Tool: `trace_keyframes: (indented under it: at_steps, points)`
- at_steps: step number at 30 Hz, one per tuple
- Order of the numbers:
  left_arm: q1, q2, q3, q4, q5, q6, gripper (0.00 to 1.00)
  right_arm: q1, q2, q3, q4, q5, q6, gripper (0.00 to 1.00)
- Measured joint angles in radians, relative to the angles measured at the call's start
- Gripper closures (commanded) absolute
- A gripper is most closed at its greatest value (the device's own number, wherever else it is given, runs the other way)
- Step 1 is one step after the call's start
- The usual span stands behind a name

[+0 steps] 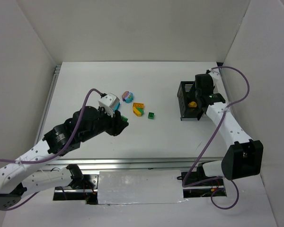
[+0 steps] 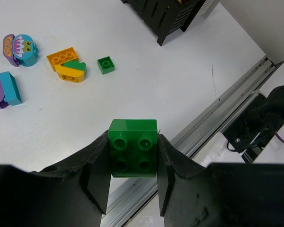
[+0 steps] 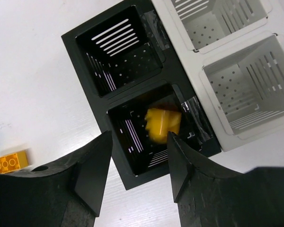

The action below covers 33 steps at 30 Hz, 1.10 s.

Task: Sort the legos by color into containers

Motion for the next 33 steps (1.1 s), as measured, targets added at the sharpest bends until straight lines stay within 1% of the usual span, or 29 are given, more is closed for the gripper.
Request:
trace_keyframes:
  at_steps: [4,6,7,8,11,12,15,17,19,22,25,30,33]
  points:
    - [0.000,0.000,-0.004,0.005,0.016,-0.012,1.00,0.000,-0.002,0.002,-0.005,-0.038,0.000,0.42]
    - [0.000,0.000,-0.006,0.029,0.043,-0.016,1.00,0.000,-0.021,0.000,-0.005,-0.127,-0.001,0.37]
    - [0.002,0.000,-0.009,0.049,0.070,-0.017,1.00,-0.004,-0.049,-0.012,0.008,-0.225,-0.005,0.18]
    - [0.003,-0.001,-0.017,0.082,0.107,-0.016,1.00,-0.006,-0.090,-0.034,0.034,-0.344,0.003,0.15]
    - [0.007,-0.004,-0.051,0.190,0.294,-0.011,1.00,0.016,-0.241,-0.101,0.136,-0.697,0.025,0.15]
    - [0.007,-0.004,-0.063,0.227,0.363,-0.009,1.00,0.047,-0.285,-0.111,0.176,-0.797,0.043,0.15]
    - [0.007,0.005,-0.080,0.311,0.572,0.006,1.00,0.187,-0.377,-0.125,0.279,-0.999,0.075,0.17]
    - [0.007,0.022,-0.080,0.369,0.716,0.012,1.00,0.282,-0.428,-0.151,0.380,-1.126,0.110,0.20]
    - [0.007,0.044,-0.082,0.427,0.827,0.008,1.00,0.336,-0.468,-0.187,0.472,-1.231,0.143,0.23]
    - [0.007,0.068,-0.086,0.478,0.914,0.003,1.00,0.387,-0.494,-0.214,0.544,-1.323,0.150,0.29]
    - [0.007,0.085,-0.086,0.503,0.960,-0.002,1.00,0.440,-0.499,-0.216,0.547,-1.368,0.120,0.29]
    - [0.007,0.101,-0.086,0.503,0.965,-0.014,1.00,0.510,-0.518,-0.216,0.528,-1.386,0.061,0.28]
    - [0.009,0.112,-0.086,0.494,0.951,-0.014,1.00,0.541,-0.526,-0.216,0.521,-1.381,0.042,0.32]
